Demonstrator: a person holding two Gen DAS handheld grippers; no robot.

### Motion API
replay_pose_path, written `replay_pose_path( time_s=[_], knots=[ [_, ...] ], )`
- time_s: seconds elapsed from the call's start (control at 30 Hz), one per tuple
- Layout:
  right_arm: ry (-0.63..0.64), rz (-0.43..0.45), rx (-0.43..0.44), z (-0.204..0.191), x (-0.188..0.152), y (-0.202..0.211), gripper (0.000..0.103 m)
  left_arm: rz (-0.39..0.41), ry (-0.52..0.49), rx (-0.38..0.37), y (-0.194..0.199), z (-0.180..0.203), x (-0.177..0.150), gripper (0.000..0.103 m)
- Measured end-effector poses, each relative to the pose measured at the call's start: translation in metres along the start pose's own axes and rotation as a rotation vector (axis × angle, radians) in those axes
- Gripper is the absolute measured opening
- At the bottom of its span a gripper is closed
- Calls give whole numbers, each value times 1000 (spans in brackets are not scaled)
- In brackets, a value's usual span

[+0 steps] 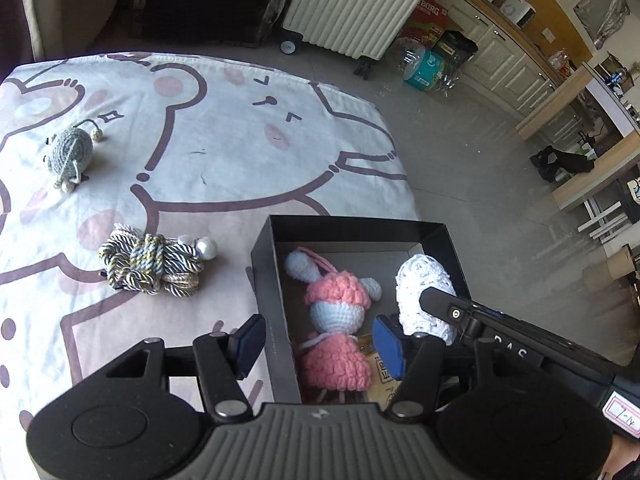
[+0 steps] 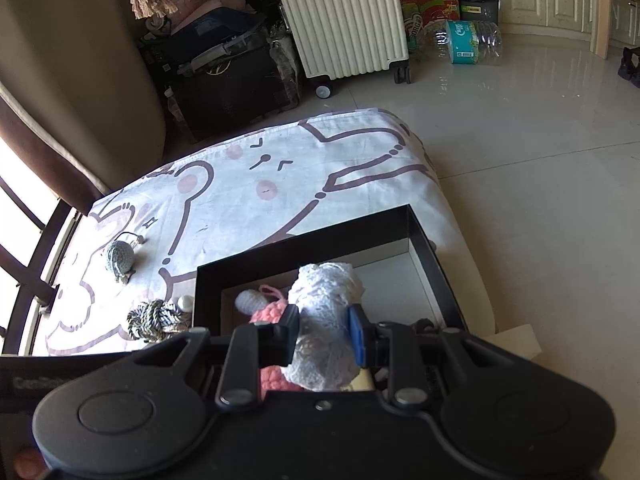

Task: Organize objects
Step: 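Lower the bunny into the box with the left gripper while the right gripper lowers the white ball in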

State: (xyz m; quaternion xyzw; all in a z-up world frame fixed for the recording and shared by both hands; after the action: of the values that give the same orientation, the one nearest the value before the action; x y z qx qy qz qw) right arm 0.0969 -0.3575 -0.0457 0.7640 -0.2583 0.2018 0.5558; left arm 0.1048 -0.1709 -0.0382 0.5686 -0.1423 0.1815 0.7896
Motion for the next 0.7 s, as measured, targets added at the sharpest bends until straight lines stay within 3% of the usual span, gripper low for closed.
replay_pose_path(
  time_s=[0.37, 0.57, 0.7],
  knots=[
    [39, 1, -118, 6, 8, -50, 28, -3, 52, 68, -8, -34, 8, 60],
    [46, -27, -34, -9, -2, -64, 28, -12, 56, 71, -10, -39, 5, 60],
    [57, -41, -25, -15, -6, -63, 28, -8, 51, 66, -8, -39, 5, 60]
  ],
)
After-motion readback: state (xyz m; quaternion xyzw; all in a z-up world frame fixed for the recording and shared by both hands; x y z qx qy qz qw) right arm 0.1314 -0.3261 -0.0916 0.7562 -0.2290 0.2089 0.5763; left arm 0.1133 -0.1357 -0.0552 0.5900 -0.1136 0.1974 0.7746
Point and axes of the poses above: each gripper's, at about its wrist camera, not at the fingertips, and y roughly against the way its jaws point, z to its right, x to its top, the point moved 4 cm from there along -y, roughly the way its jaws point, and after that the axes turned 4 degrees about x, right-handed, at the moved point
